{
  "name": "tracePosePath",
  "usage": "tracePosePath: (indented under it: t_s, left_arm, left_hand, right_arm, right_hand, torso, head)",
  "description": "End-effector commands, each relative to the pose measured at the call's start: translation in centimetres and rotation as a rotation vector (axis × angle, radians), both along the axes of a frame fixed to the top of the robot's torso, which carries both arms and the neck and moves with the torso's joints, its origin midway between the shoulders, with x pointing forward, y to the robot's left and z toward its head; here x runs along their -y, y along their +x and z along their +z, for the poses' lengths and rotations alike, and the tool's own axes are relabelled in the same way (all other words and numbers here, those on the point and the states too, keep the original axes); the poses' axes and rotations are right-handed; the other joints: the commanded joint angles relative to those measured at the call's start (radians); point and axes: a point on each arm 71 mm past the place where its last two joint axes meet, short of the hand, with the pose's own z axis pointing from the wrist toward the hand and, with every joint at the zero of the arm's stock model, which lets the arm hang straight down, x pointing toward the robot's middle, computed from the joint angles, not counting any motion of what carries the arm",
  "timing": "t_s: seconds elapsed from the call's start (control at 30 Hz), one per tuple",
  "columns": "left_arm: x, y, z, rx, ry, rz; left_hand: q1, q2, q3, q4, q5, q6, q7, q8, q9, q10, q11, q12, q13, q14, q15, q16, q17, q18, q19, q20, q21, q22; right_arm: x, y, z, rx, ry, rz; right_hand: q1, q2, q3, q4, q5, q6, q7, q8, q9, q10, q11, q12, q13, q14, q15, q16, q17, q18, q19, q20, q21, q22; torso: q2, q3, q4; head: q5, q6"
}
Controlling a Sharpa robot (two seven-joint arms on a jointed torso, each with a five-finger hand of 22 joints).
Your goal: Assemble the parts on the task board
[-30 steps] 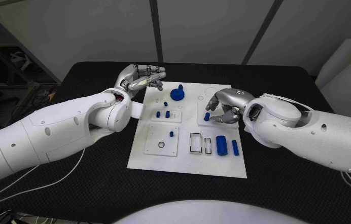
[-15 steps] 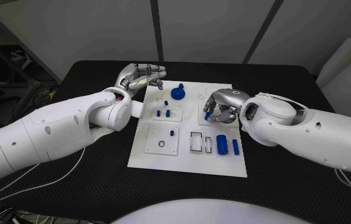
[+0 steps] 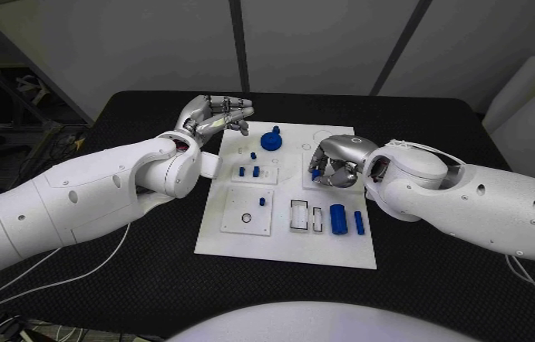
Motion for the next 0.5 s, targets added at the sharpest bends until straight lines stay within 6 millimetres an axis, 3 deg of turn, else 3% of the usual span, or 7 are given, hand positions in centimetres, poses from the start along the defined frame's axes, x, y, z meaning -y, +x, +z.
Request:
tracePosePath:
  t_s: [0.03, 0.5]
  left_arm:
    - [0.1, 0.0, 0.1, 0.003, -0.005, -0.010]
    - [-0.1, 0.0, 0.1, 0.004, -0.003, -0.004]
  left_hand:
    - [0.003, 0.010, -0.001, -0.003, -0.001, -0.005, -0.003, 0.007, 0.000, -0.009, 0.001, 0.003, -0.001, 0.000, -0.001, 0.001, -0.001, -0.011, 0.001, 0.000, -0.003, -0.001]
    - [0.002, 0.010, -0.002, -0.003, -0.001, -0.007, -0.002, 0.007, 0.000, -0.011, 0.002, 0.005, -0.001, 0.001, -0.001, 0.001, -0.002, -0.011, 0.002, 0.000, -0.003, -0.002]
  right_arm:
    - [-0.2, 0.0, 0.0, -0.002, -0.004, 0.013]
    - [0.1, -0.8, 1.7, 0.118, 0.134, 0.038]
  right_hand:
    - [0.003, 0.013, 0.008, -0.003, 0.005, 0.015, -0.002, 0.008, 0.003, 0.008, -0.002, -0.002, 0.001, 0.023, -0.007, -0.001, 0.000, -0.014, 0.004, -0.001, 0.006, 0.025]
    - [0.018, 0.029, 0.024, -0.022, 0.021, 0.045, -0.006, 0.013, 0.009, 0.029, -0.008, -0.014, 0.004, 0.019, -0.015, -0.005, -0.008, -0.015, 0.005, -0.008, 0.010, 0.030]
  torso:
    - [-0.001, 0.0000, -0.0008]
    - [-0.002, 0.0006, -0.0009]
  head:
    - [0.000, -0.002]
    - [0.000, 0.000]
